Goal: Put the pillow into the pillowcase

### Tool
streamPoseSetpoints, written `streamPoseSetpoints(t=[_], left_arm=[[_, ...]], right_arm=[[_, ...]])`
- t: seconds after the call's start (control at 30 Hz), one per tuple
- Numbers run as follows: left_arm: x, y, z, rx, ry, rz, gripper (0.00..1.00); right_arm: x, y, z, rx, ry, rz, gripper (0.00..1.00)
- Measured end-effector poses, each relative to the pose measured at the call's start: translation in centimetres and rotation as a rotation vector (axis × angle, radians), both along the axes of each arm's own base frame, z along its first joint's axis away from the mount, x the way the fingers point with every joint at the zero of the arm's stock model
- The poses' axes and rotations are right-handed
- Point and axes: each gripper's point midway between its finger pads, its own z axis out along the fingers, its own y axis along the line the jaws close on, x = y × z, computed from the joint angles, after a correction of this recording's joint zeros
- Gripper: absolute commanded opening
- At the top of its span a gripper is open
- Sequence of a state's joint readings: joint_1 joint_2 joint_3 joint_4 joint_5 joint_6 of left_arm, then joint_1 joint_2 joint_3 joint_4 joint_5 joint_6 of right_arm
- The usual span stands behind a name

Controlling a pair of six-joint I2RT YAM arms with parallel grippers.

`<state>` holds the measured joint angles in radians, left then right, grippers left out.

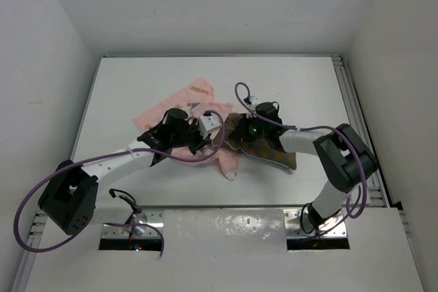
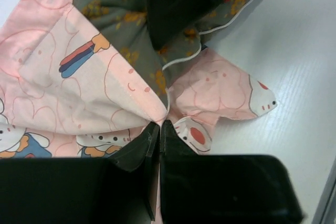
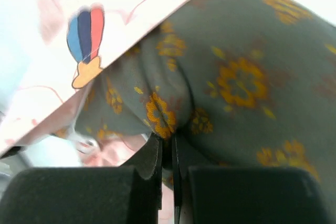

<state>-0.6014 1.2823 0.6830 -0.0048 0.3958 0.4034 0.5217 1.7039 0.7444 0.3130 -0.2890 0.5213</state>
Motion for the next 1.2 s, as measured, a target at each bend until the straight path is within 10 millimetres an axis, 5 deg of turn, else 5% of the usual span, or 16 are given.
streamPoseSetpoints(t=[0.33,0.43,0.57,0.63,0.7,0.83,1.0,1.2], left_arm=[[-0.5,-0.9,0.5,-0.044,0.024,-0.052,0.00],[-0.3,-3.1,2.7,-0.147,0.060,-0.088,0.00],[2.5,-4.5,6.9,-0.274,0.046,-0.010,0.00],[3.7,-4.6,7.7,-0.301,0.025,0.032,0.08],[4.5,-4.3,7.3,-0.297,0.014,0.068,0.34],[4.4,-3.5,4.3,-0.226,0.029,0.109,0.61],[4.5,-2.2,2.5,-0.126,0.021,0.133,0.69],[7.0,-1.2,3.0,-0.061,-0.033,0.229,0.79]], right_arm=[[1.7,0.7,4.2,0.341,0.054,-0.249,0.00],[1.7,2.0,4.2,0.307,0.053,-0.261,0.00],[1.7,2.5,4.5,0.309,0.035,-0.261,0.00],[1.7,2.5,4.6,0.305,0.023,-0.257,0.30],[1.6,2.3,4.8,0.304,0.013,-0.240,0.64],[0.5,1.1,5.6,0.247,-0.015,-0.171,0.99],[0.6,-3.4,7.5,0.063,-0.093,-0.185,0.99],[4.0,-7.7,10.4,-0.089,-0.182,-0.245,0.99]])
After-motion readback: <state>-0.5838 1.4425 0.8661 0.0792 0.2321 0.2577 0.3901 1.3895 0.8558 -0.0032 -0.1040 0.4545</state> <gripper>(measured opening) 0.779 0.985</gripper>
